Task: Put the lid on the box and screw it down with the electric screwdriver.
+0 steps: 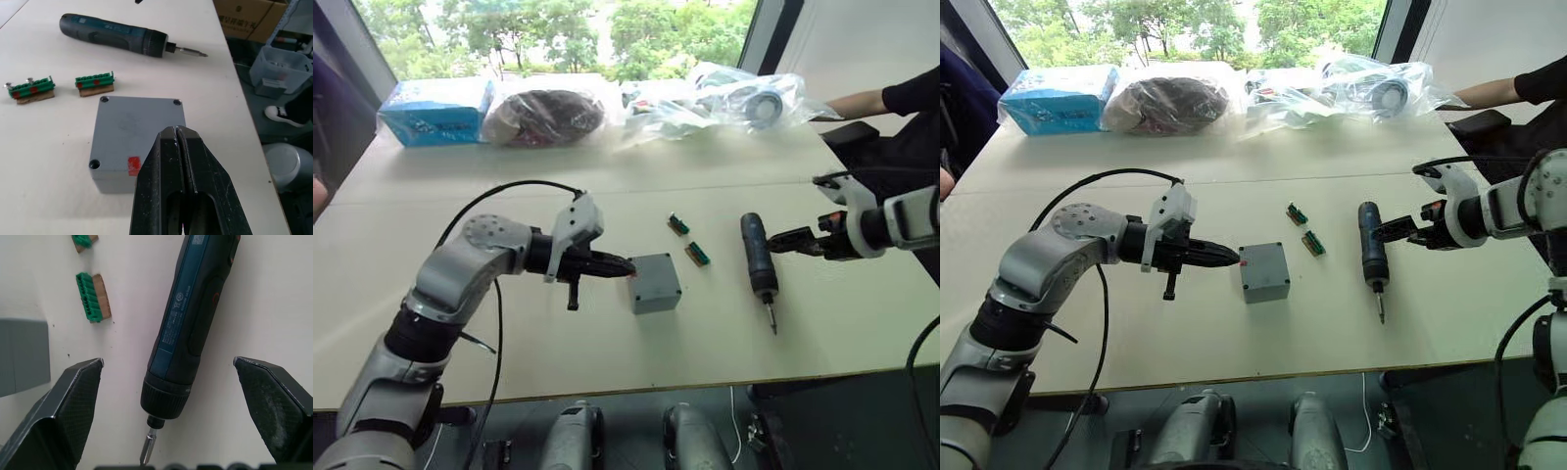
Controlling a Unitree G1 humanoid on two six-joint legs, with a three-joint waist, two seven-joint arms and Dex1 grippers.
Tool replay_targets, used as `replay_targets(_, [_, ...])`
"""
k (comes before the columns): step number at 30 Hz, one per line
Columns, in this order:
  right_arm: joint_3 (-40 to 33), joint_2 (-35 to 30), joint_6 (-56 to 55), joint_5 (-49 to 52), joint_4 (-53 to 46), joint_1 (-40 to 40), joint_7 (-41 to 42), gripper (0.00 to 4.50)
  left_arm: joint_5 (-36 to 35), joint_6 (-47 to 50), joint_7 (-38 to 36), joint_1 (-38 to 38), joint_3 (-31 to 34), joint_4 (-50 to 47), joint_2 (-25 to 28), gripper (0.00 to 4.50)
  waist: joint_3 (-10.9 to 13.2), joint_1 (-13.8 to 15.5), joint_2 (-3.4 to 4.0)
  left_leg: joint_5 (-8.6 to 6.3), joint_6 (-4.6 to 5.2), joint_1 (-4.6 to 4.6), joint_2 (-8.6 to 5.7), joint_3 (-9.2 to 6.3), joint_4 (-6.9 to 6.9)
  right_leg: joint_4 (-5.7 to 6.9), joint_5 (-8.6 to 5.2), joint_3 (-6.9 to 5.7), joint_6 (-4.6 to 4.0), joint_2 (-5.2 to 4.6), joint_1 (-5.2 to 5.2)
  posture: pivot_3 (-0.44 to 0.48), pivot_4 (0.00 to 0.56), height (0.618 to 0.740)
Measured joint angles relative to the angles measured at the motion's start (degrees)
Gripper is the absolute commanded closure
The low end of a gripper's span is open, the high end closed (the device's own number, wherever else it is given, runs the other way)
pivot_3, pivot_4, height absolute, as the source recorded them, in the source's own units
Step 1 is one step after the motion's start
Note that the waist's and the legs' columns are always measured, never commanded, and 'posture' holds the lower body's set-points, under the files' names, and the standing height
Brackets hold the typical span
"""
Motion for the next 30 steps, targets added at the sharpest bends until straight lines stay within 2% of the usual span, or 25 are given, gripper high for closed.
replay_targets(4, [4.1,1.7,-1.0,-5.0,3.0,-0.3,4.1,0.06,-0.3,0.7,0.8,0.1,0.4,-0.8,0.3,4.5,0.0,0.0,0.01,0.0,0.0,-0.03,-0.03,0.02,0.04,-0.02,0.01,0.02,0.02,-0.02,0.01,0.0,0.15,0.74])
replay_targets(14, [10.5,2.3,-2.6,-10.6,0.7,2.3,12.8,0.06,-2.4,2.7,1.6,4.1,1.7,-5.4,2.8,4.5,0.0,-0.1,0.01,-0.01,0.01,0.01,0.0,0.0,0.04,0.06,0.11,0.0,0.21,0.01,-0.01,0.0,0.15,0.74])
replay_targets(25, [19.0,6.4,-13.8,-23.0,6.7,-1.2,25.4,0.06,-3.5,3.8,3.9,4.7,1.9,-6.8,1.7,4.5,-0.1,-0.4,-0.18,0.0,0.0,0.12,0.01,0.0,0.07,0.09,0.12,-0.01,0.23,0.04,0.09,0.0,0.15,0.74])
replay_targets(28, [20.1,6.8,-15.8,-25.9,7.8,-1.2,27.6,0.75,-3.9,4.1,4.7,5.2,1.9,-8.1,1.7,4.5,-0.2,-0.3,-0.36,0.0,0.0,0.14,0.02,-0.03,0.13,0.1,0.11,-0.02,0.21,0.05,0.15,0.0,0.15,0.74])
replay_targets(30, [21.0,7.1,-16.9,-27.9,8.1,-1.2,28.6,1.4,-4.0,4.2,5.2,5.2,1.9,-8.2,1.5,4.5,-0.2,-0.3,-0.4,0.0,-0.01,0.17,0.01,-0.04,0.15,0.09,0.11,-0.02,0.2,0.04,0.2,0.0,0.15,0.74])
